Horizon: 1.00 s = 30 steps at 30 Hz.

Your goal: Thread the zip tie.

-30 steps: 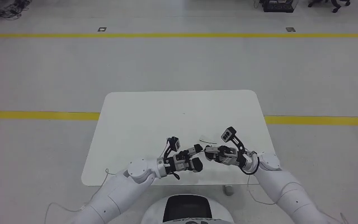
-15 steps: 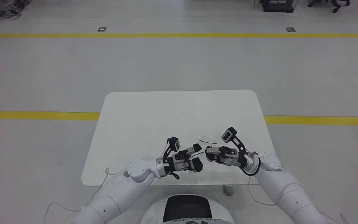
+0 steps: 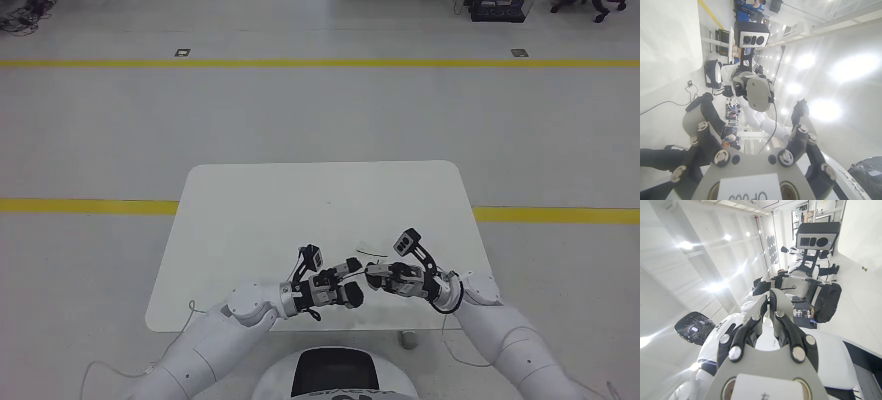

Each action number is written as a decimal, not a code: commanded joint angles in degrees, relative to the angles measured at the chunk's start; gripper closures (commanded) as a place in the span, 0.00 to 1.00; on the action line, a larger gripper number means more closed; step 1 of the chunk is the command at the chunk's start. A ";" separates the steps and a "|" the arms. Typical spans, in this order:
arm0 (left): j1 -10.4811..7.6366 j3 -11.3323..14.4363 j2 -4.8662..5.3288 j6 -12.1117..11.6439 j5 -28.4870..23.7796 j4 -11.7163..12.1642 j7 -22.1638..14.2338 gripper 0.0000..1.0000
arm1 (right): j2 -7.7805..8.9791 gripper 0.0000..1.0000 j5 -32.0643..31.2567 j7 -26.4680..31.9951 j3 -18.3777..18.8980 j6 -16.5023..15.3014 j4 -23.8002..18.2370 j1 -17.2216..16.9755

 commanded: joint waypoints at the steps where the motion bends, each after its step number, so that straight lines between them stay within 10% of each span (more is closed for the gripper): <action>1: 0.04 -0.02 0.02 -0.08 0.01 -0.03 -0.10 0.36 | -0.02 1.00 -0.30 0.04 0.04 0.18 0.10 0.08; 7: 0.16 -0.17 0.12 -0.15 0.12 -0.07 -0.34 0.66 | 0.06 1.00 -2.01 -0.14 0.47 0.79 0.42 0.36; 30: -0.08 0.17 0.60 1.60 3.39 -0.91 -0.70 0.93 | 1.48 1.00 -10.76 -1.00 2.77 4.22 -1.63 -1.05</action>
